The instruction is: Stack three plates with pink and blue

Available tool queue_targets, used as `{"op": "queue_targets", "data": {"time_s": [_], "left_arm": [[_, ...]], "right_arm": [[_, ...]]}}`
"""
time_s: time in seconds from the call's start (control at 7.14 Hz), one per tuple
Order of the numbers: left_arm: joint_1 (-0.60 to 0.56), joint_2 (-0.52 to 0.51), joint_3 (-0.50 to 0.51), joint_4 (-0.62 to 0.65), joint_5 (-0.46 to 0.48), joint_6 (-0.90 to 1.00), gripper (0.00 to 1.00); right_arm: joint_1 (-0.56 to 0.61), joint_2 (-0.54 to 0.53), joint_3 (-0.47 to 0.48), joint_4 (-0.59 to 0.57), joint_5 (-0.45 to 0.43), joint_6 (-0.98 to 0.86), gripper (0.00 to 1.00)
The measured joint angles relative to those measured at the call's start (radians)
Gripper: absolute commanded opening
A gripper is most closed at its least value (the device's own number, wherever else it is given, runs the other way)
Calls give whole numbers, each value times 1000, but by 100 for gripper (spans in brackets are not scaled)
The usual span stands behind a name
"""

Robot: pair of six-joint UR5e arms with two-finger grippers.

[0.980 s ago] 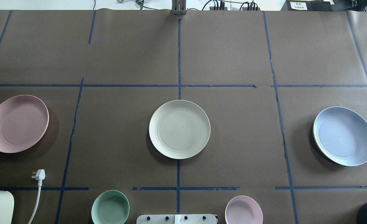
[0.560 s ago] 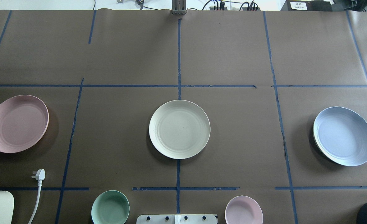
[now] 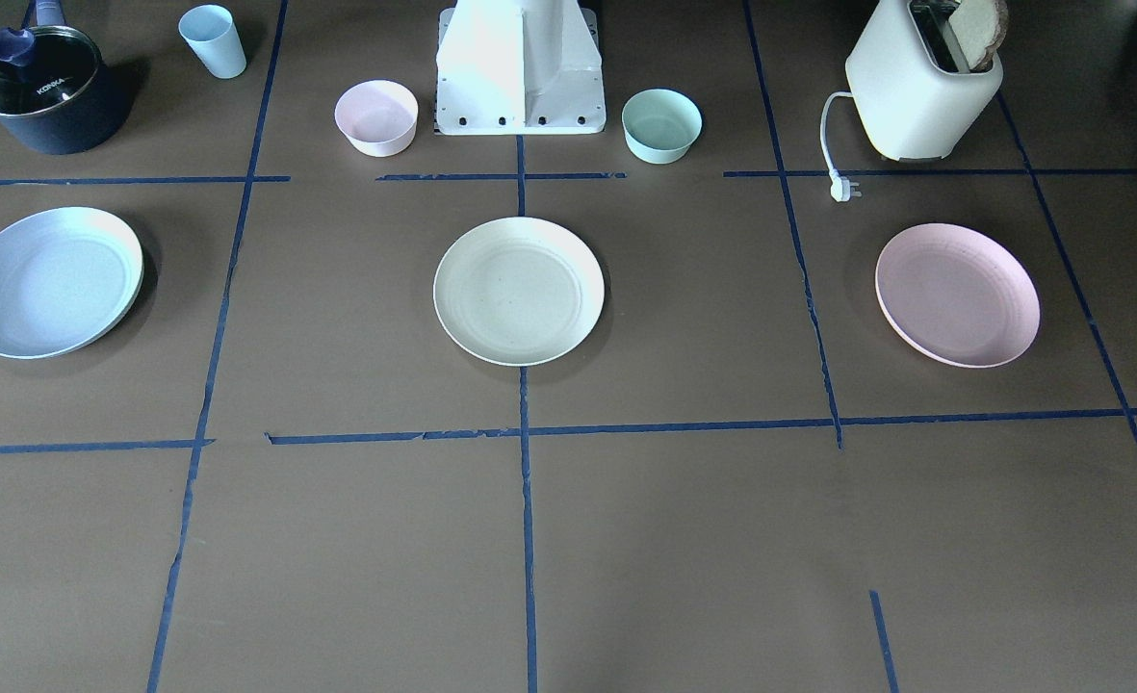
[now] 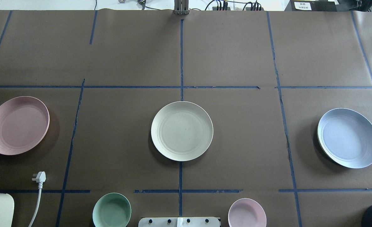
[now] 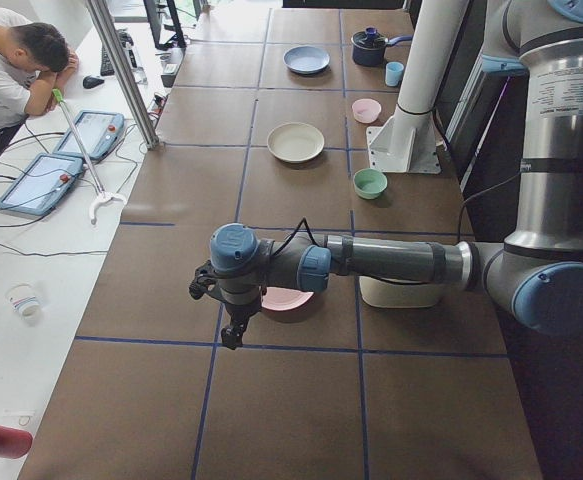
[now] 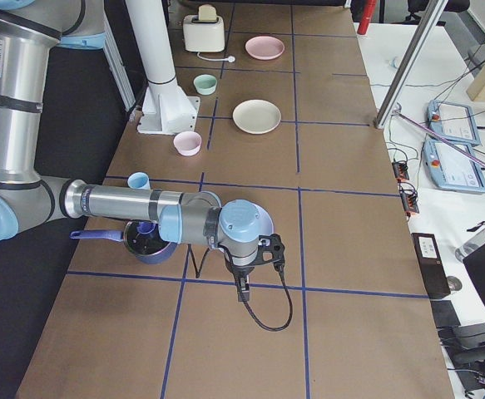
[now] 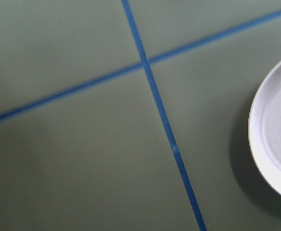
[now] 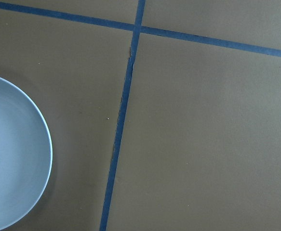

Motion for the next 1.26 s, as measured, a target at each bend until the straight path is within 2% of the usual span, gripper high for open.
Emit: {"op": "queue_targets", "data": {"time_s": [0.14, 0.28, 0.56, 0.7, 0.84, 0.98, 1.12, 1.26], "left_arm": [[34, 11, 25, -80, -18, -95, 100], [84, 26, 77, -225, -28, -231, 100], [220, 39, 241, -629, -32, -574, 100], [282, 39, 299, -778, -32, -714, 100], [328, 38, 325, -863, -32, -817, 99], [361, 37, 335, -900, -33, -876, 40], [381, 37, 338, -913, -41, -904, 7], [391, 37, 339, -916, -58, -922, 4]], "right_arm": [[0, 0, 0, 0, 0, 0, 100], [0, -1, 0, 0, 0, 0, 100], [0, -1, 1, 0, 0, 0, 100], [0, -1, 1, 0, 0, 0, 100], [0, -1, 1, 0, 0, -1, 100], [0, -1, 0, 0, 0, -1, 100], [0, -1, 0, 0, 0, -1, 100], [0, -1, 0, 0, 0, -1, 100]]}}
